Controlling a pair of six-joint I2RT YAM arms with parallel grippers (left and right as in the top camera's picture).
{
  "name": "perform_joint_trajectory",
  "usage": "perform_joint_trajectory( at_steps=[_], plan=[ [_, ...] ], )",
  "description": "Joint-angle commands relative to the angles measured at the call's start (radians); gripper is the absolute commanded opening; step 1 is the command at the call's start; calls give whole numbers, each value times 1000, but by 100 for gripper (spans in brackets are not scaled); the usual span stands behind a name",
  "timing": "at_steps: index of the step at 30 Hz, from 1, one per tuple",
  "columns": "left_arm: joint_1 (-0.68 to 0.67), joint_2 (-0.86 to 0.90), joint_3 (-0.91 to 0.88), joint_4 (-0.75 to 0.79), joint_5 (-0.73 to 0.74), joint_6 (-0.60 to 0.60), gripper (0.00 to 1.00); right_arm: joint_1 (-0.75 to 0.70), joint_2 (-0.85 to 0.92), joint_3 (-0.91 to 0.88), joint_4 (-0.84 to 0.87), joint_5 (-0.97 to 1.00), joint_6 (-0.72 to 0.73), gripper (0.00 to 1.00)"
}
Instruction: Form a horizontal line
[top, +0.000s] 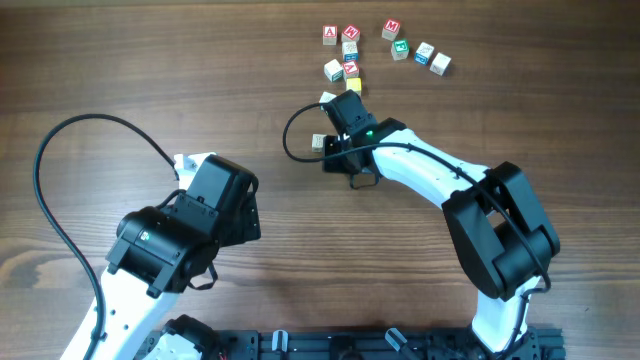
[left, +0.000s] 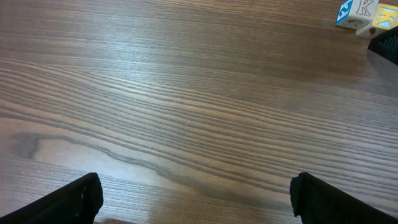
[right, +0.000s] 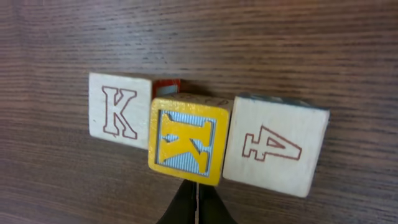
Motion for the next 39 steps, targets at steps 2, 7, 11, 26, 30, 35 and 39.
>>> perform_joint_trajectory(
  at_steps=[2, 7, 11, 26, 30, 35, 39],
  plan=[
    [4, -2, 0, -1, 1, -10, 100, -1, 23, 0, 10, 31, 8, 4],
    [4, -2, 0, -1, 1, -10, 100, -1, 23, 0, 24, 35, 7, 4],
    [4, -2, 0, 0, 1, -10, 100, -1, 23, 0, 36, 38, 7, 4],
    [4, -2, 0, 0, 1, -10, 100, -1, 23, 0, 29, 37, 8, 4],
    [4, -2, 0, 0, 1, -10, 100, -1, 23, 0, 40, 39, 7, 4],
    [4, -2, 0, 0, 1, -10, 100, -1, 23, 0, 38, 37, 8, 4],
    [4, -2, 0, 0, 1, -10, 100, -1, 24, 0, 23, 33, 8, 4]
  ],
)
